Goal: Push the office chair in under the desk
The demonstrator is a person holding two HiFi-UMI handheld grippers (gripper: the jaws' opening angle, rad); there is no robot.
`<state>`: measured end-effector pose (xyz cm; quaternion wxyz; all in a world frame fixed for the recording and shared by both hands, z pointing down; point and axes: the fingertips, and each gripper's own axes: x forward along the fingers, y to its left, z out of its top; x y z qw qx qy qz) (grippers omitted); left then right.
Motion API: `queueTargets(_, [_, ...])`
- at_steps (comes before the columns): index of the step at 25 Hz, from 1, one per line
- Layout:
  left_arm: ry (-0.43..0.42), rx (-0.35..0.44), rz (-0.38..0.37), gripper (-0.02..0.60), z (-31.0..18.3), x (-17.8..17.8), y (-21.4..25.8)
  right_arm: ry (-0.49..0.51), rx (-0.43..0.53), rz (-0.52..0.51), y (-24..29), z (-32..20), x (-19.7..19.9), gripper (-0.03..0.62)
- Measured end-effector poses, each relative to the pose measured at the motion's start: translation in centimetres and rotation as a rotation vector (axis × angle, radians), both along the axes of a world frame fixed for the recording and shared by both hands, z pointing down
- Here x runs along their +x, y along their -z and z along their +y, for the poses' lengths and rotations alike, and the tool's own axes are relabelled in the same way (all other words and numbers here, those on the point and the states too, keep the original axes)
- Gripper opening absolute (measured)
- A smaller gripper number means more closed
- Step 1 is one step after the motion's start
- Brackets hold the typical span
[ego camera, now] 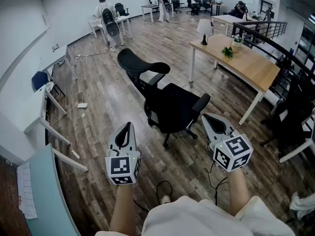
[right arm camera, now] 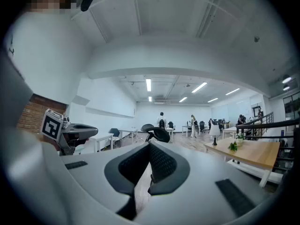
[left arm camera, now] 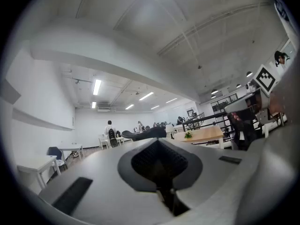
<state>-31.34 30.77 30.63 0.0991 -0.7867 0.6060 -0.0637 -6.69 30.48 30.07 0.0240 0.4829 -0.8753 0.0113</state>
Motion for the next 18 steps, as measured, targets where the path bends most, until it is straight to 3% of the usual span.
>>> queueTargets(9, [0.024, -0.003, -0.002, 0.021, -1.2, 2.0, -0.1, 0.057, -0.015, -0.049, -0.5, -0.9, 1.8, -0.003])
queueTargets(11, [0.040, 0.000, 0.001, 0.021, -1.2, 2.4, -0.3, 0.082, -0.014, -0.063, -0.8, -1.0, 2.2, 0.049])
queueTargets(15, [0.066, 0.001, 0.009, 0.021, -1.3, 3.3, -0.8, 0.122, -0.024, -0.071, -1.6, -1.3, 3.1, 0.058])
queueTargets(18, [0.093, -0.003, 0.023, 0.021, -1.6, 3.6, -1.3, 0.165, -0.041, -0.046, -2.6, -2.0, 3.0, 0.119])
